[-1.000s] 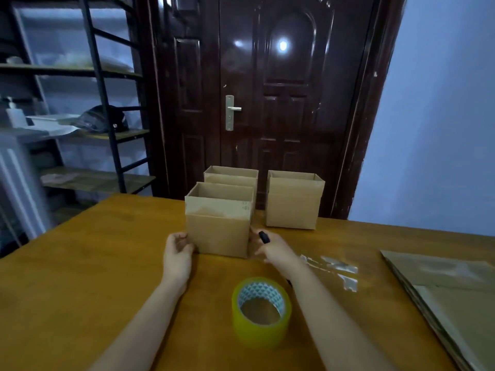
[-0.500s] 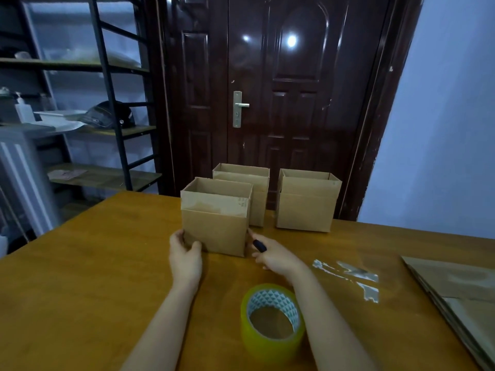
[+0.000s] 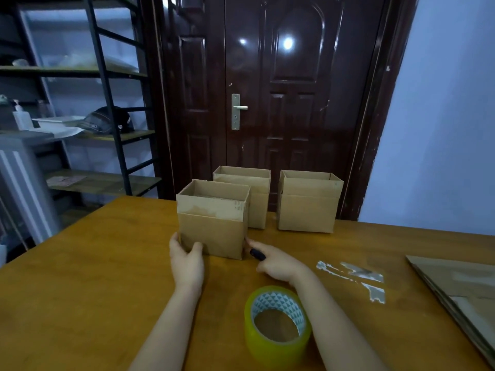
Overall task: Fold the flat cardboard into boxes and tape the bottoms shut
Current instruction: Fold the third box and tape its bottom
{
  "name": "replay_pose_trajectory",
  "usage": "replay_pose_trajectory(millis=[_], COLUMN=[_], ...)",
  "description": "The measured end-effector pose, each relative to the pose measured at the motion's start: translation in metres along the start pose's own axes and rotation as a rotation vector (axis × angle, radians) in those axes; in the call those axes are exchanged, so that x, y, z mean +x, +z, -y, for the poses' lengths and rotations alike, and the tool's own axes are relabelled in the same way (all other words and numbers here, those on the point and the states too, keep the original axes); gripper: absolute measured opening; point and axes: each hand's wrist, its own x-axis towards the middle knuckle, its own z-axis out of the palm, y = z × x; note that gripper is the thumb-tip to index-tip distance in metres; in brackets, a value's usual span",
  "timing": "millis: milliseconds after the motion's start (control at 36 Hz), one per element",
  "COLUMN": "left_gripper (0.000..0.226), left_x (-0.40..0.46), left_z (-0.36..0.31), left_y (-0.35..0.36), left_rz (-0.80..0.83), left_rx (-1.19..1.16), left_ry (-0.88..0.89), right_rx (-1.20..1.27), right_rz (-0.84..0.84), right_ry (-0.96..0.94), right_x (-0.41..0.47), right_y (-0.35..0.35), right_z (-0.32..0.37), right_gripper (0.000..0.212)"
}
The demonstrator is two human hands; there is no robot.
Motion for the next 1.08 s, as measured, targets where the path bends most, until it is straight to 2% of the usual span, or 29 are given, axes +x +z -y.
replay_pose_trajectory(millis=[83,167,222,278,444,583,667,833,1083], left_gripper=[0.055,0.037,0.022,0.014,0.023,0.031,0.039,0.045,0.045], left_x=[-0.003,-0.010,-0.017,-0.024,-0.051,-0.079,-0.092,-0.114,-0.172], left_z=[-0.002,-0.002,-0.001,0.001,-0.019,-0.060,-0.080,-0.103,-0.120], left_y=[-0.001,-0.003,-0.004,-0.004,0.014,0.043,0.064,0.099,0.149], left_rz=[-0.081,-0.122,-0.061,0.072,0.579,0.747,0.848,0.892,0.925], left_rx=[0.073,0.186,0.258,0.342,0.612,0.814,1.002,1.256,1.373], left_ry=[0.030,0.122,0.206,0.302,0.586,0.851,0.939,1.031,1.168], right_rx=[0.043,0.070,0.097,0.120,-0.187,-0.558,-0.716,-0.824,-0.799], right_rz=[-0.058,-0.172,-0.226,-0.270,-0.322,-0.348,-0.324,-0.339,-0.457], right_ry=[-0.004,-0.004,0.003,-0.003,0.010,0.031,0.070,0.191,0.415], right_x=[-0.002,-0.006,-0.011,-0.018,-0.050,-0.082,-0.103,-0.143,-0.230], right_y=[0.000,0.000,-0.002,-0.006,-0.033,-0.064,-0.080,-0.108,-0.154], right_z=[0.002,0.001,0.000,-0.001,-0.005,-0.007,-0.007,-0.025,-0.078], right_gripper=[0.061,0.043,0.043,0.044,0.034,0.022,0.027,0.035,0.030])
